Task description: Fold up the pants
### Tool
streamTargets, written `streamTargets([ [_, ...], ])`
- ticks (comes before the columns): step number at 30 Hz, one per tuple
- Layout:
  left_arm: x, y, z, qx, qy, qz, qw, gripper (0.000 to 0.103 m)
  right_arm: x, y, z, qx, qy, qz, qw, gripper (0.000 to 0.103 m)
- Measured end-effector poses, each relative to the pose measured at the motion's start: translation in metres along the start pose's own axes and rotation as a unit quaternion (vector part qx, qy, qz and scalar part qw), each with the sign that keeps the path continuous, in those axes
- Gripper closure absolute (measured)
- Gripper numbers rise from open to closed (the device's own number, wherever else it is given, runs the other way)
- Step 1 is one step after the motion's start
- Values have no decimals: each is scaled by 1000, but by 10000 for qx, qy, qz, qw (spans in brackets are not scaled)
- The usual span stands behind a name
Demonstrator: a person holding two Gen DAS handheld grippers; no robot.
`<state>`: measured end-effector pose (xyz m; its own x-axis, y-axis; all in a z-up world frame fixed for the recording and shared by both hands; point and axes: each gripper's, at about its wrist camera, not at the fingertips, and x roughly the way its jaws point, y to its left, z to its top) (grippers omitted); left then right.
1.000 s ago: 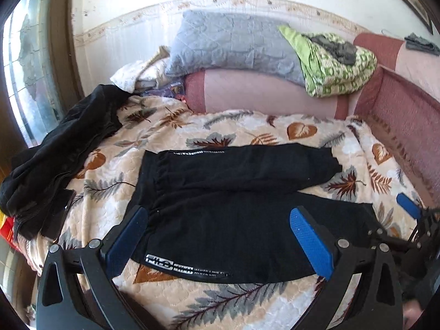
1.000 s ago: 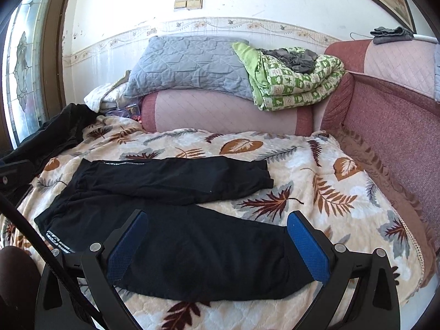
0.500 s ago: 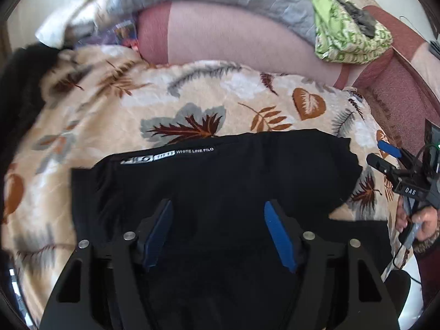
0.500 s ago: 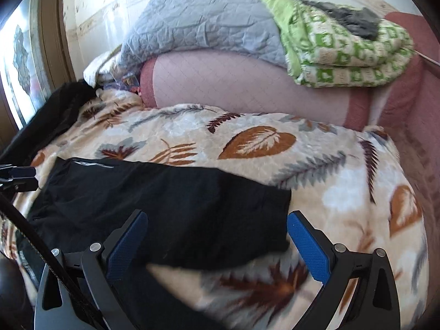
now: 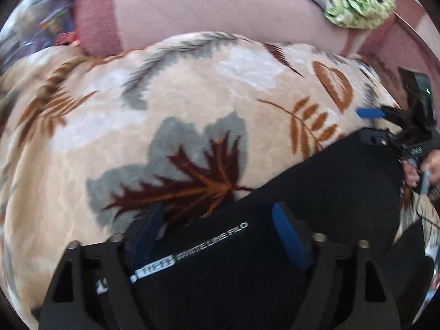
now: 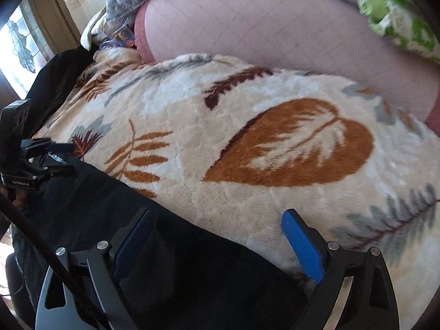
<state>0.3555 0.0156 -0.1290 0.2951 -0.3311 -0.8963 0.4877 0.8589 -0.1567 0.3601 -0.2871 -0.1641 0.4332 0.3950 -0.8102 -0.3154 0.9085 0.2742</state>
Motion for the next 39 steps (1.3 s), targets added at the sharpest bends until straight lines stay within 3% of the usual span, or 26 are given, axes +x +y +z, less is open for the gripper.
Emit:
streamTargets([
  [4,6,-16,-3,648,277,298,9971,18,1,9,-1,-122,-10,94,9999,4],
  [5,5,-18,-3,701,313,316,9965,22,0,13,-3,-190,33,204,9996,6],
  [6,3,-19,-3,700,340,279,9966,37,0,17,-5,-251,84,265,9993,7],
  [7,-1,-21,-3,732,345,232,9964,58,1,23,-7,-395,161,197,9989,16],
  [8,-5,-23,-3,751,351,144,9965,68,2,28,-9,-562,198,6,9982,32],
  [9,-9,-25,-4,728,350,94,9967,80,3,36,-12,-782,232,-213,9964,39],
  [10,-10,-28,-5,728,332,107,9967,83,1,38,-13,-836,241,-273,9958,55],
  [11,-13,-32,-6,744,284,172,9967,85,-3,36,-13,-707,268,-163,9970,87],
  [12,-16,-35,-9,748,229,237,9967,86,-7,32,-12,-449,317,146,9984,96],
  [13,-22,-38,-12,714,146,274,9970,87,-12,30,-12,-281,308,267,9988,96],
  [21,-108,-61,-62,302,-613,310,9972,88,-78,82,-39,-428,-118,-112,9990,96],
  [27,-168,-92,-154,-213,-958,328,9946,88,-147,137,-100,-265,-487,45,9985,96],
  [30,-176,-105,-212,-729,-853,175,9935,87,-168,159,-152,-50,-458,230,9987,96],
  [33,-160,-116,-260,-1202,-364,142,9920,83,-170,175,-212,316,-174,391,9986,94],
  [36,-157,-127,-287,-1302,-114,178,9913,81,-166,178,-255,679,129,291,9972,90],
  [39,-180,-136,-297,-1287,-332,263,9908,81,-184,172,-274,937,16,-43,9956,84],
])
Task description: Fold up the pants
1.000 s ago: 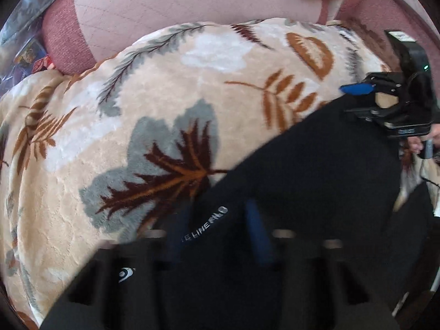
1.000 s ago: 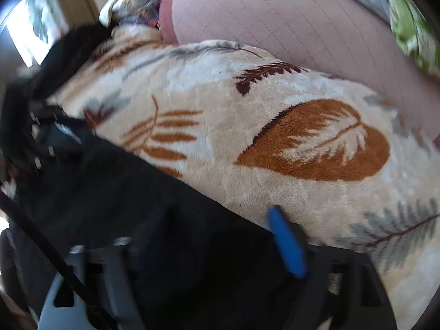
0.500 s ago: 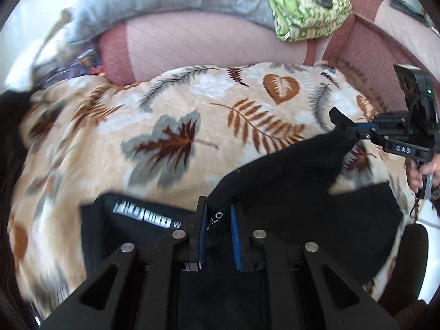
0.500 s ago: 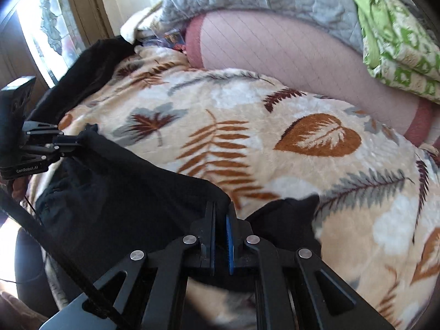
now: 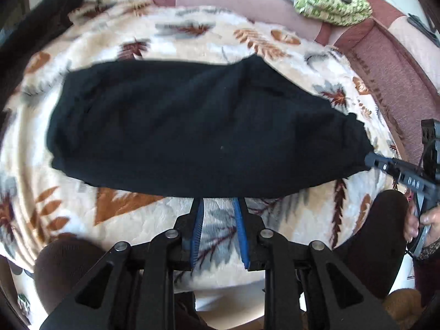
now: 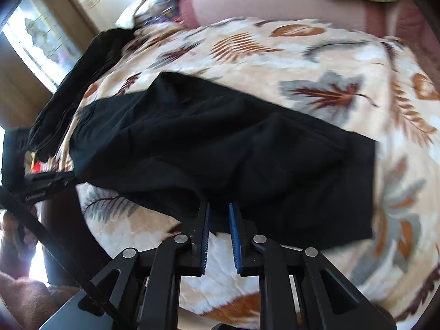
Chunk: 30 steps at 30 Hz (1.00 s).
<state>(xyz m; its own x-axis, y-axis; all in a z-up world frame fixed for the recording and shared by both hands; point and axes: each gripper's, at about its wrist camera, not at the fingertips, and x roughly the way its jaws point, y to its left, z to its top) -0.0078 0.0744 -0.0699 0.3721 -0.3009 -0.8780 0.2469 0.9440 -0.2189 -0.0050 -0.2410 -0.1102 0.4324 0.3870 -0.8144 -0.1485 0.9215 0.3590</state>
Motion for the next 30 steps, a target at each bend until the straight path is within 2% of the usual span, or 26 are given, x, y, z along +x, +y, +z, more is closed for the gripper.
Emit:
streamTargets([
  [2,-17,-3,-1,49,-252,122,9996,80,-19,-11,-1,191,-259,-208,9993,64],
  [3,-23,-3,-1,60,-337,152,9993,78,-28,-18,2,320,-411,-351,9980,60],
  [7,-41,-3,5,103,-653,223,9976,70,-41,-42,18,605,-743,-605,9936,56],
  [10,-44,-5,11,77,-719,318,9969,70,-25,-60,35,665,-688,-872,9916,46],
  [13,-43,-6,12,22,-724,296,9969,70,4,-73,47,882,-493,-1032,9895,41],
  [16,-39,-4,13,-41,-683,268,9973,70,24,-81,49,1173,-368,-898,9883,40],
  [17,-38,-4,14,-60,-667,256,9974,70,24,-83,50,1323,-476,-746,9872,42],
  [18,-35,-4,16,-88,-643,236,9976,70,23,-82,49,1380,-531,-644,9869,52],
  [19,-32,-3,18,-124,-631,200,9977,70,23,-82,51,1401,-539,-529,9873,94],
  [22,-23,-3,27,-249,-656,123,9975,70,12,-78,49,1304,-671,-534,9877,93],
  [25,-15,-7,36,-304,-731,-96,9968,70,-25,-87,47,1373,-1244,-615,9808,93],
  [27,-5,-14,39,-279,-729,-100,9969,70,-46,-98,43,1510,-1578,-726,9732,93],
  [28,0,-17,40,-247,-718,-73,9971,70,-51,-105,41,1583,-1600,-936,9698,92],
  [29,5,-21,40,-203,-697,-18,9974,70,-54,-116,37,1689,-1499,-1478,9629,88],
  [30,11,-24,39,-159,-650,49,9977,70,-55,-123,36,1774,-1348,-1799,9581,85],
])
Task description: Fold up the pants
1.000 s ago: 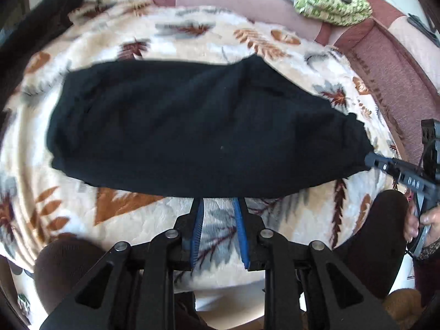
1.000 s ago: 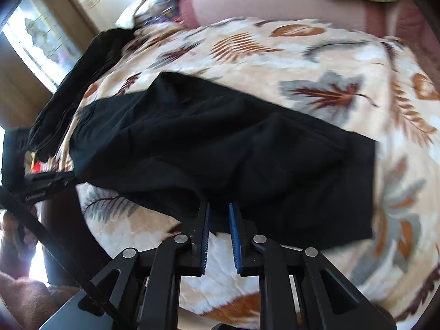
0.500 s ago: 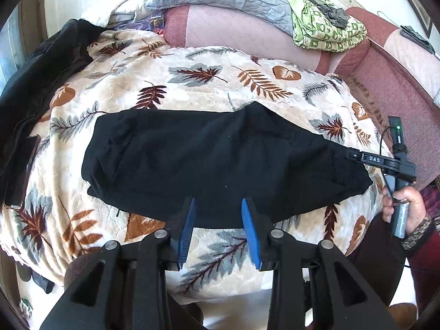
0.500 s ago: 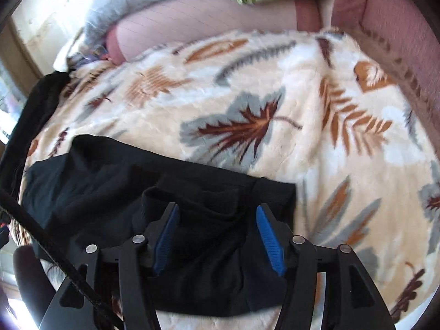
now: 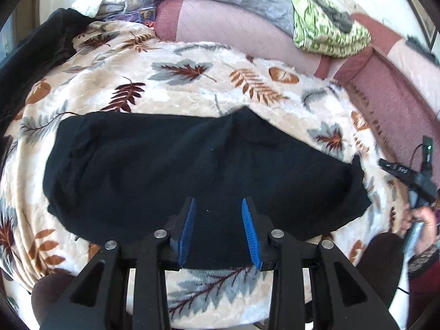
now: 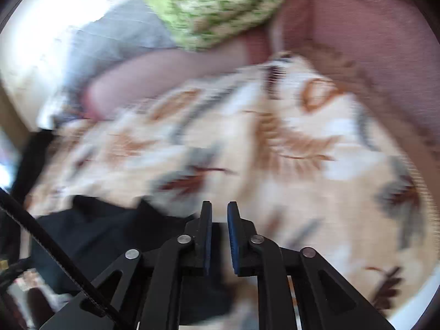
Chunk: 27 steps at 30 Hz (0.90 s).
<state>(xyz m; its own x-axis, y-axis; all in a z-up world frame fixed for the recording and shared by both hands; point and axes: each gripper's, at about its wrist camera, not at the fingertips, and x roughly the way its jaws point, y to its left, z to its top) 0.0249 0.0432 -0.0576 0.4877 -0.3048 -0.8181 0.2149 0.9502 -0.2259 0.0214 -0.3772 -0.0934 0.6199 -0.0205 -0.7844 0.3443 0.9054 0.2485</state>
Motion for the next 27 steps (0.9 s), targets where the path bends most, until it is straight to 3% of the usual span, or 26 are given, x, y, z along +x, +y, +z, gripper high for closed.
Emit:
streamTargets([
  [2,9,-5,-4,65,136,20,9999,70,-1,-24,-1,322,183,-455,9983,79],
  [4,15,-8,-9,82,223,6,9997,70,-14,-32,-4,566,69,-425,9975,78],
  [6,16,-11,-11,84,251,47,9996,70,-25,-19,-3,407,-31,-167,9990,62],
  [7,15,-10,-11,72,243,53,9997,70,-29,-4,-2,226,-76,38,9997,43],
  [8,13,-11,-12,56,224,53,9997,70,-30,6,-2,110,-97,171,9997,32],
  [10,6,-13,-13,32,153,56,9999,70,-24,46,0,-307,-55,523,9981,31],
  [13,-4,-15,-14,22,45,99,9999,67,0,98,-4,-998,58,258,9947,32],
  [15,-7,-14,-13,-21,22,136,9999,66,21,124,-10,-1408,203,-93,9898,36],
  [16,-9,-12,-13,-52,15,149,9999,66,35,136,-14,-1694,271,-334,9846,61],
  [17,-12,-11,-13,-67,-6,145,9999,66,46,140,-19,-1938,388,-533,9788,98],
  [18,-15,-10,-14,-54,-54,132,9999,66,57,140,-24,-2121,593,-723,9728,99],
  [22,-17,-5,-13,-34,-155,165,9997,60,29,101,-50,-1763,857,-628,9786,100],
  [27,-3,0,-9,-148,-49,-16,9999,60,-15,41,-65,-1422,1050,-1349,9750,97],
])
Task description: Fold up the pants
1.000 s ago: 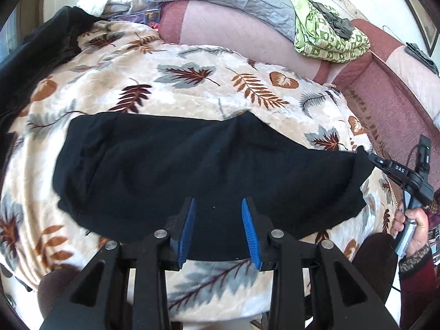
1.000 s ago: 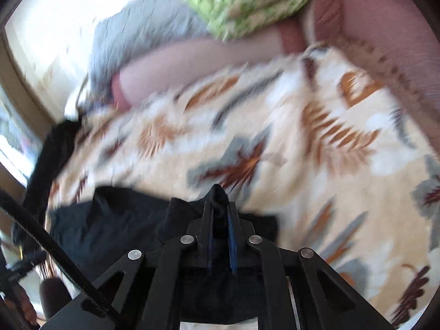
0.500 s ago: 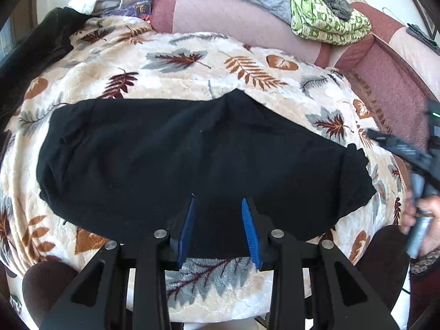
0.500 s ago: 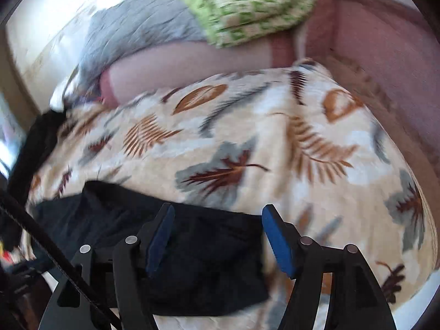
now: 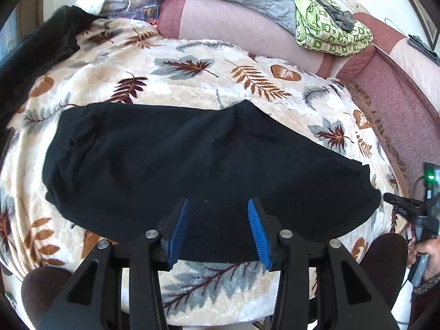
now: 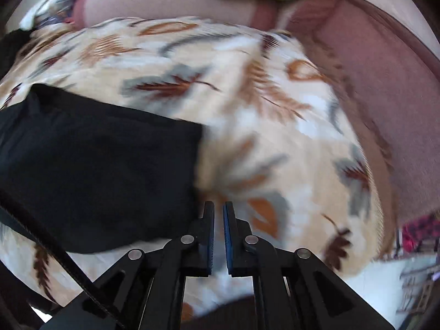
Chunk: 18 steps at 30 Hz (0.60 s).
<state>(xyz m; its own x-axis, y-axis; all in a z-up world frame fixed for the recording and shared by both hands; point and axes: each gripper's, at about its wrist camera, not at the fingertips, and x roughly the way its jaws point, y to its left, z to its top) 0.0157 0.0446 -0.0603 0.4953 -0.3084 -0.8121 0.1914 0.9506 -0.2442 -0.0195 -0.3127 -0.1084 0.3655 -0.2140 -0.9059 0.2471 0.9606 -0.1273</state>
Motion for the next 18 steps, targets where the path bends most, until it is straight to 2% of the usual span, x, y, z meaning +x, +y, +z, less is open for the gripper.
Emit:
streamTargets([
  [2,5,-1,0,-51,36,-49,10000,60,-9,-22,1,347,-116,162,9992,94],
  [3,6,-2,-1,-66,54,-74,9999,60,-14,-30,4,497,-242,373,9978,94],
  [4,6,-3,-2,-66,72,-95,9999,60,-19,-35,8,603,-367,685,9952,88],
  [5,6,-4,-3,-55,78,-99,9999,60,-20,-34,13,649,-444,979,9921,70],
  [6,5,-5,-4,-34,77,-91,9999,60,-20,-32,19,676,-544,1322,9874,58],
  [7,4,-7,-5,-5,71,-69,10000,60,-18,-25,26,615,-680,1450,9852,41],
  [8,2,-7,-6,13,61,-51,10000,60,-16,-18,32,499,-787,1423,9854,41],
  [11,-4,-6,-6,53,-12,74,10000,60,10,14,56,72,-772,1297,9885,41],
  [12,-6,-5,-5,56,-41,138,9999,60,25,25,62,-91,-576,1313,9896,47],
  [13,-7,-2,-4,43,-80,218,9997,60,37,34,65,-258,-327,1432,9888,90],
  [14,-9,2,-3,13,-112,274,9996,60,42,38,69,-336,-239,1519,9875,89],
  [16,-8,11,0,-76,-138,355,9992,60,23,39,77,-449,-632,1380,9874,89],
  [18,-4,20,5,-189,-141,410,9989,60,7,28,82,-203,-918,1434,9852,89],
])
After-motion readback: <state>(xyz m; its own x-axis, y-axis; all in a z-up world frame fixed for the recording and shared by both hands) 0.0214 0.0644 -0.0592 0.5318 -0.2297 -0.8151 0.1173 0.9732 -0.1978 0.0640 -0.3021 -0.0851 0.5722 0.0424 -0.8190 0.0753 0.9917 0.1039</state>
